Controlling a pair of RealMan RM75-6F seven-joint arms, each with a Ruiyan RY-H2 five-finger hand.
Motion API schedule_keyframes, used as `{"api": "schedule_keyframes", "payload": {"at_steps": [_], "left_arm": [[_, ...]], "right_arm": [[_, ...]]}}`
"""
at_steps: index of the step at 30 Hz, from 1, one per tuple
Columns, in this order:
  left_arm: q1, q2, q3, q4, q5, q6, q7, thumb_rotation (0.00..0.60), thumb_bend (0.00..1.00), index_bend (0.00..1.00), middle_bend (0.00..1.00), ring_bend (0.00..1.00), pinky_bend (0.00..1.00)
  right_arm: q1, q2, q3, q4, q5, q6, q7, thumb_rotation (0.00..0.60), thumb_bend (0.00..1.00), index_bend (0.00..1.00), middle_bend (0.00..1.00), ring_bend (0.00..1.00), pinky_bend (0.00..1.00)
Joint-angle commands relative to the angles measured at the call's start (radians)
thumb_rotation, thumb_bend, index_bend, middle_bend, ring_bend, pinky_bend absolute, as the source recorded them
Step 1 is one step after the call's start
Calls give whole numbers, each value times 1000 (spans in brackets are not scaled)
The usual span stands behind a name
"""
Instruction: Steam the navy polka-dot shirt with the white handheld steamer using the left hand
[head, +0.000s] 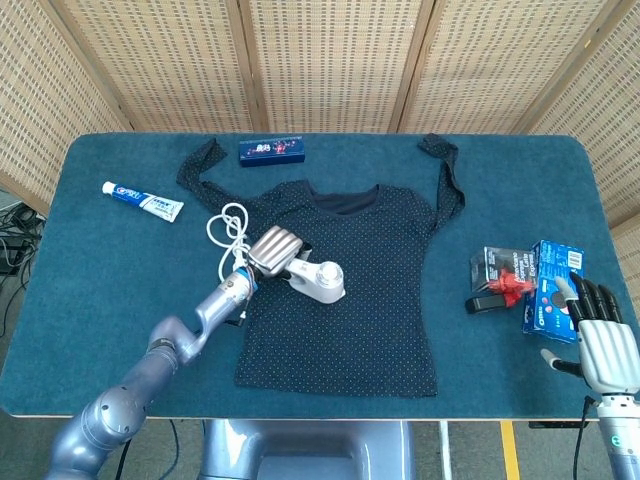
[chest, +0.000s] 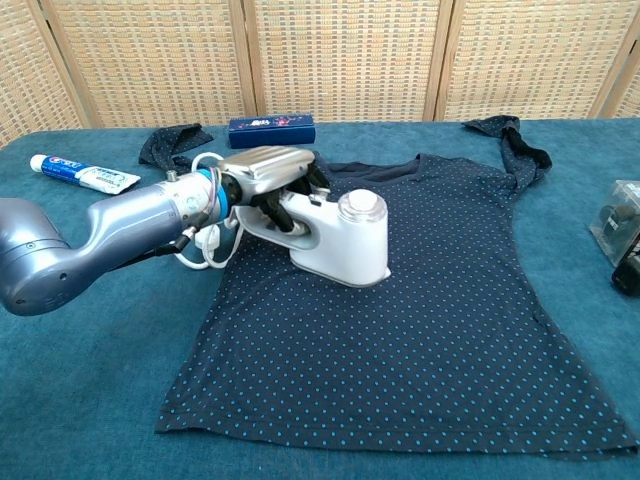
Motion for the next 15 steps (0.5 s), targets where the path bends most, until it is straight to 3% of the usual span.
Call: {"api": "schedule_keyframes", "payload": {"at_steps": [1,15], "left_arm": [[-3,3,15,-17,16,12,0,600,614,1000,910,848,1000],[-10,23,82,-140,98,88,-17,600,613,1000,910,848,1000]], "right_arm": [[0,1,0,-1,0,1,1,600,0,9,0,0,0],[-3,7,0,-5,-5,8,9,600,0,9,0,0,0]]}}
